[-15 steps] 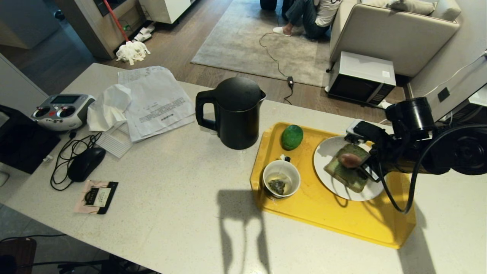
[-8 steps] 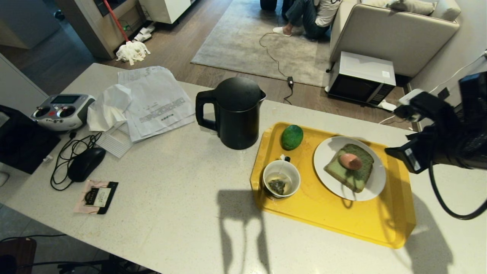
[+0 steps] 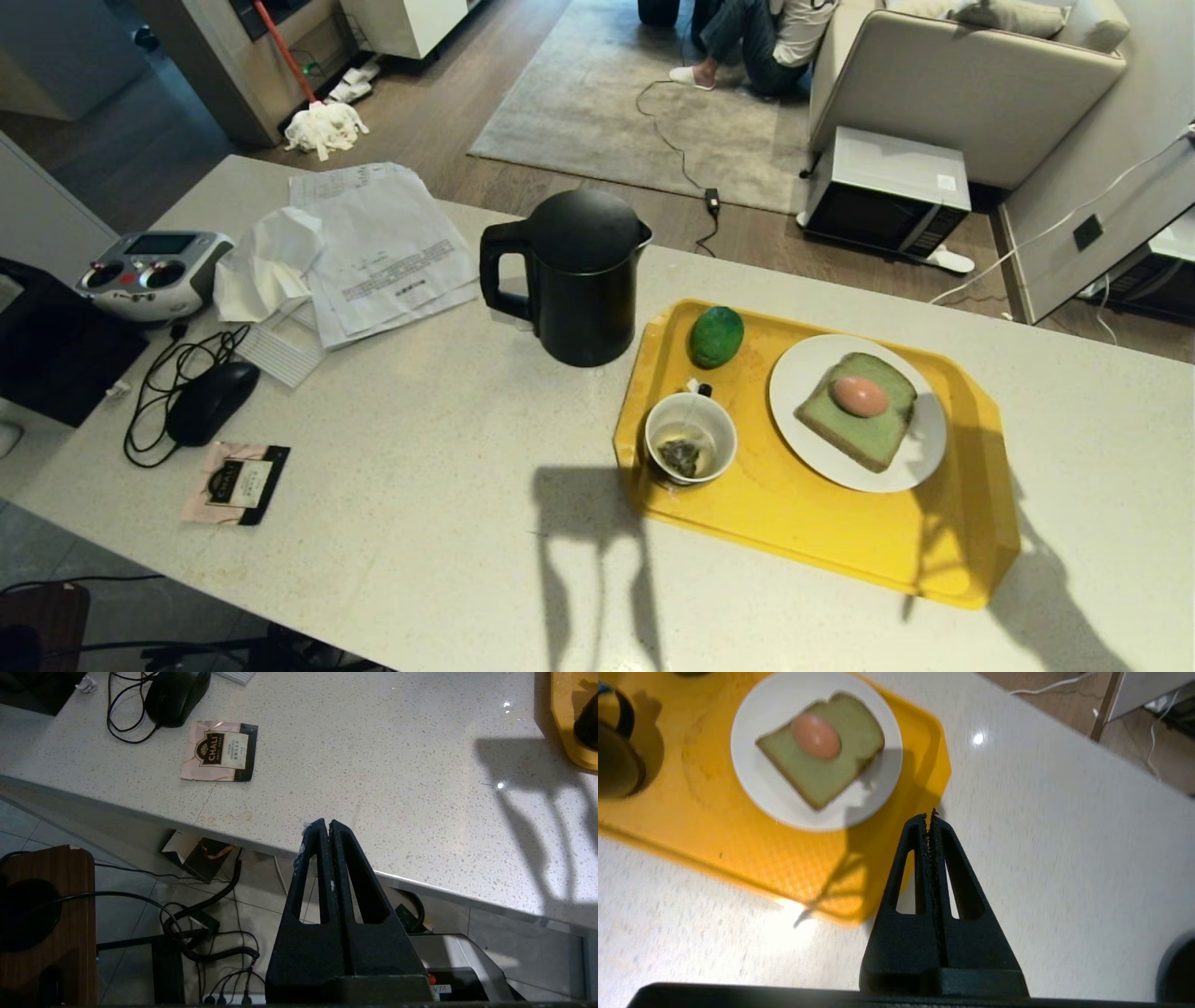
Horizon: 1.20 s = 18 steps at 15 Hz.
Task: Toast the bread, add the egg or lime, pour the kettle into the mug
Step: Pick up the kettle
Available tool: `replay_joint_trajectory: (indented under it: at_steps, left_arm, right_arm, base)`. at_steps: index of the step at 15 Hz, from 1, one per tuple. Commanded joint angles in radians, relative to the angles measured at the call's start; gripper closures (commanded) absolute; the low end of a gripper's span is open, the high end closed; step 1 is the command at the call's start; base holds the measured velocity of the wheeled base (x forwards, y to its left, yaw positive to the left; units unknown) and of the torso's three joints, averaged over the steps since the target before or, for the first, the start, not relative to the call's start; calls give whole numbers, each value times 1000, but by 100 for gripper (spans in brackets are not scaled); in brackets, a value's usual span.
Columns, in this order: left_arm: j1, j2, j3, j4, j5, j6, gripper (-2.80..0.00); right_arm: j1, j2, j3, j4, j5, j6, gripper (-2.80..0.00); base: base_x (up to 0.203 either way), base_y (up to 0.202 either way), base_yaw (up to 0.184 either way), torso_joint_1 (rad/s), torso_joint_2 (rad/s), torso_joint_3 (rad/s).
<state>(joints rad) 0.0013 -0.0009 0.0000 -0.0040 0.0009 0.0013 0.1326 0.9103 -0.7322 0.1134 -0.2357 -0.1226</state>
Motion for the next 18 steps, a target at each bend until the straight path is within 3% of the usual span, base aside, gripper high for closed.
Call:
replay_joint_trajectory:
  at_steps: [1,7,11,15,18]
  left_arm:
    - [0,-1,0,-1,1,0,0]
    - [0,-1,0,-1,1,0,0]
    - [0,-1,0,-1,1,0,0]
    - [0,-1,0,-1,1,0,0]
    - [0,-1,0,-1,1,0,0]
  right_arm:
    - [-18,-266,169,-4,-1,19,0]
    - [-119,-535,303,13,7,-24,0]
    - [-188,-630,349,139,88,-62,0]
    - [-156,-707,322,93,90,-153,0]
    - [-142,-815,357,60,94,-172,0]
  base:
    - [0,0,0,0,0,0]
    - [0,0,0,0,0,0]
    - [0,0,0,0,0,0]
    - [0,0,0,0,0,0]
    - [0,0,0,0,0,0]
